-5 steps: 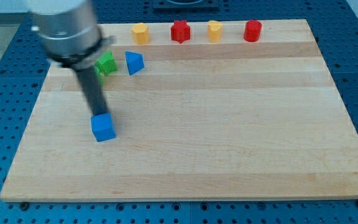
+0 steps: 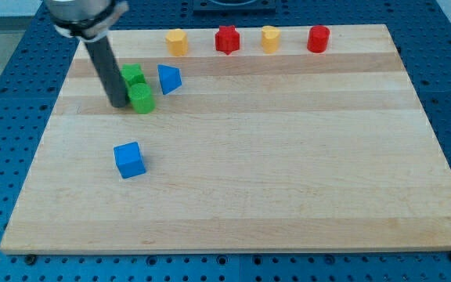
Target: Place the green circle right to the blue triangle
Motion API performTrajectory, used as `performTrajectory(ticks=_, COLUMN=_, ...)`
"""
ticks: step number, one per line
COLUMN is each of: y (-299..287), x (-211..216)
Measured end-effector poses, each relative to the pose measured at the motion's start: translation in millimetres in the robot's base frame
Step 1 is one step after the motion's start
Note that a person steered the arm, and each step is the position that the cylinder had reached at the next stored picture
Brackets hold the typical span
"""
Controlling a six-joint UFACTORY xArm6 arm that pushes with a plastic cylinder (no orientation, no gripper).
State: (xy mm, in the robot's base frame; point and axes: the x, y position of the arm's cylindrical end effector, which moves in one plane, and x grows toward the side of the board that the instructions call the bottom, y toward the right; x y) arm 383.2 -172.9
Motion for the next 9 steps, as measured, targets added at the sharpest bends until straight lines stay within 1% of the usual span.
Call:
performTrajectory(ticks=2, y=91.1, x=14.5)
performTrajectory(ticks=3, y=108.0, x=13.7)
performTrajectory(ticks=4, y=110.1, x=18.5)
performTrajectory(ticks=5, y=119.3, x=39.7)
performTrajectory(ticks=6, y=136.9, x=39.5)
performTrajectory(ticks=7, y=139.2, x=26.7)
performTrajectory(ticks=9, y=149.1, x=18.7)
